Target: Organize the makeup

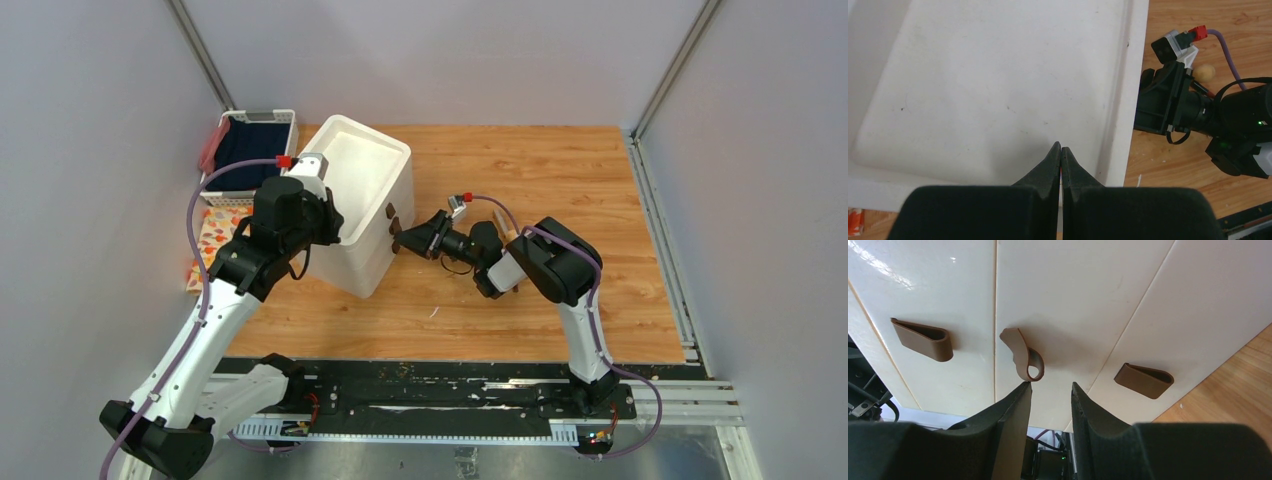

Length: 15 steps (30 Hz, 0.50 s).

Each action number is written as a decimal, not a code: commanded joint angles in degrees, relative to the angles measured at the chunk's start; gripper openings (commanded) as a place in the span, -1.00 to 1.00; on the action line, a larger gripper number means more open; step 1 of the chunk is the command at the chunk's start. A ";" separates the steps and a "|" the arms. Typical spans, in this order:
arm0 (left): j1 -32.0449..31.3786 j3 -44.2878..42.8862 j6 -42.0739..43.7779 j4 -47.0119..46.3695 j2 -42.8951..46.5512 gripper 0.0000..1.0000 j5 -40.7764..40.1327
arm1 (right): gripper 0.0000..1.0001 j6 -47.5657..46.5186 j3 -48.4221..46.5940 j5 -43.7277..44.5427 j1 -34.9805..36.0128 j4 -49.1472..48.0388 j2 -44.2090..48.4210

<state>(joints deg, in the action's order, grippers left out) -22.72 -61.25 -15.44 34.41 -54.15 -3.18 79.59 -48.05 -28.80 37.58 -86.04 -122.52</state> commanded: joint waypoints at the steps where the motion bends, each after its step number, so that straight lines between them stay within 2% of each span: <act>1: -0.40 0.69 0.21 0.57 0.32 -1.00 0.39 | -0.22 0.07 0.20 1.20 -0.15 -4.34 0.35; 15: -0.39 1.40 0.59 0.58 0.65 -1.00 0.19 | -0.23 0.57 -2.47 0.26 0.26 -4.92 0.61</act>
<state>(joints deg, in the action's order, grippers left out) -22.72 -61.01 -15.42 34.57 -54.15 -3.18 79.99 -48.97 -28.71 37.58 -87.44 -122.52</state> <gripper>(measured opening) 0.002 0.388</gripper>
